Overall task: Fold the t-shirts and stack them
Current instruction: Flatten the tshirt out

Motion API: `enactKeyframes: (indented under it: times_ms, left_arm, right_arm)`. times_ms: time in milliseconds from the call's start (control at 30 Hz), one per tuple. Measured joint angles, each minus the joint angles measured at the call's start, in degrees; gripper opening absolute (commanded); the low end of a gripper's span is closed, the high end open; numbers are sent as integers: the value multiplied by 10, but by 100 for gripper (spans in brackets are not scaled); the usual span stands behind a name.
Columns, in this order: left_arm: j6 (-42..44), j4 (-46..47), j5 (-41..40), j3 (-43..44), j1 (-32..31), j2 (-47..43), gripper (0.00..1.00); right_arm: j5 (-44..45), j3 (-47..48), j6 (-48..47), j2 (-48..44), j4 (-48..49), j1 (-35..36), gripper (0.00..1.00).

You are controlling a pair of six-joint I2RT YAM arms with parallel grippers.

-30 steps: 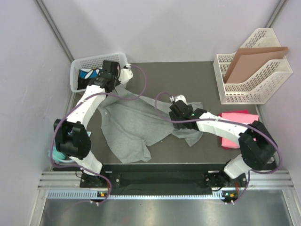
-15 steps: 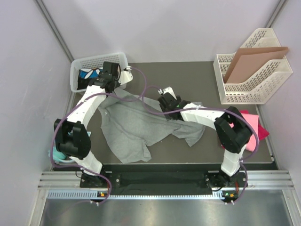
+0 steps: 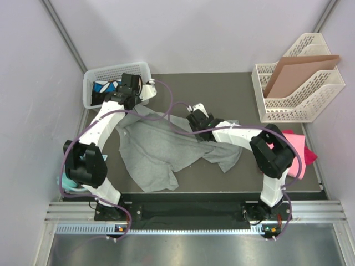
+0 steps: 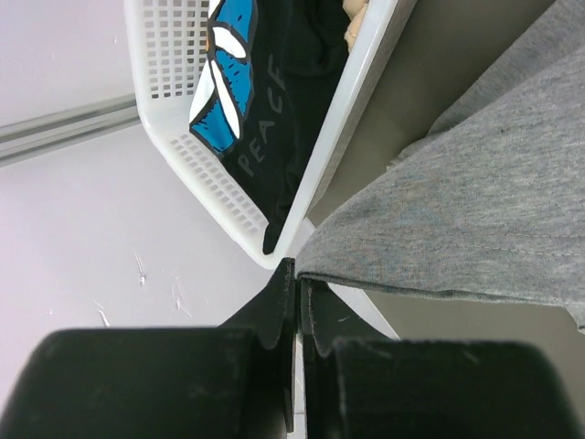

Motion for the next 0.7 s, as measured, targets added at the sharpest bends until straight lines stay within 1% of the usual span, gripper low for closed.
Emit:
enactKeyframes:
  times_ms: [267,533,700]
  left_arm:
    - [11,0,-3,0,0,-2,0]
    - [19,-12,-7,37,0,-2,0]
    - [25,-14,-9,41,0,-2,0]
  right_arm:
    - [-4,-24,0,-47,7,7,63]
    - [-16,-33,1,-45,20,20,64]
    - [-12,-34,1,-33,24,21,62]
